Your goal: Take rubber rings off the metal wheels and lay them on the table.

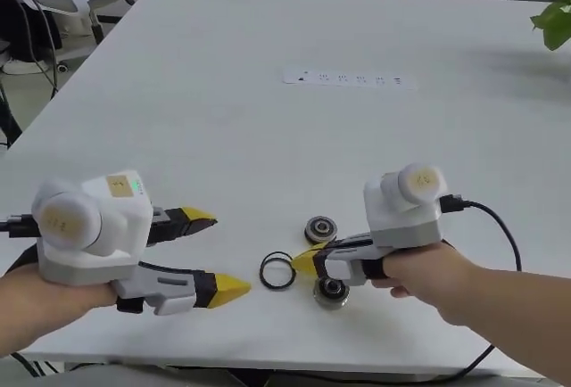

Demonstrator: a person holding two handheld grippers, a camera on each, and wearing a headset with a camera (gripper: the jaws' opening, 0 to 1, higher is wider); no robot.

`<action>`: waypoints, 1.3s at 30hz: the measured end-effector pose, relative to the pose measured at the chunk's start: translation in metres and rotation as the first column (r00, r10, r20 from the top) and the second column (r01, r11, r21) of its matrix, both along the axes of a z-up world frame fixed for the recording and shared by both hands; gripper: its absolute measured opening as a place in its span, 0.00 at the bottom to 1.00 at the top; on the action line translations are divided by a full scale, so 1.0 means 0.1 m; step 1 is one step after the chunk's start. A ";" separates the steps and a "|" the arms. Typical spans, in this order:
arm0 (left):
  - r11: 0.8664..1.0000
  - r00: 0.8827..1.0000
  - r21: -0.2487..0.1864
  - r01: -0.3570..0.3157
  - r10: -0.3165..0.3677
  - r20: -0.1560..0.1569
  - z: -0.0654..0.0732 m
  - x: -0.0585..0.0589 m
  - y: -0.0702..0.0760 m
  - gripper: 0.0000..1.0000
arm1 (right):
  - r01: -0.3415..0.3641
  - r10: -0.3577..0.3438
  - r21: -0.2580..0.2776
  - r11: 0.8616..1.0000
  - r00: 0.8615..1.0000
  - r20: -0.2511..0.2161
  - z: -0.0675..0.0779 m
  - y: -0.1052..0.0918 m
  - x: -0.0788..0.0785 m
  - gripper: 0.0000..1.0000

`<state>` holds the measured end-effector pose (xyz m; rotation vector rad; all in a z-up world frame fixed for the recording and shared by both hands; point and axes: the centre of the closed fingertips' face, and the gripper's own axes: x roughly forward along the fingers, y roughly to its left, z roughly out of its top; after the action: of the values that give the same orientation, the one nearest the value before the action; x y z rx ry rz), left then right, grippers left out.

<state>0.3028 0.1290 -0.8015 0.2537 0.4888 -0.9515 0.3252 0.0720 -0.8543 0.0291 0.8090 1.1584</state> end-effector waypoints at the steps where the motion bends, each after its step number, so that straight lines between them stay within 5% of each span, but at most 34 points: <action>1: 1.000 1.000 0.000 0.000 0.000 0.000 0.00 0.00 0.00 0.60 | 0.000 0.000 -0.001 1.000 1.000 -0.001 0.00 0.00 0.00 0.00; 39: 1.000 1.000 0.021 0.005 -0.005 -0.023 -0.04 -0.02 -0.01 0.59 | -0.019 0.020 -0.022 1.000 1.000 0.018 -0.04 0.00 -0.02 0.12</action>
<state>0.3005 0.1285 -0.8055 0.2637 0.5194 -0.9555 0.3234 0.0722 -0.8582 -0.0080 0.8071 1.1663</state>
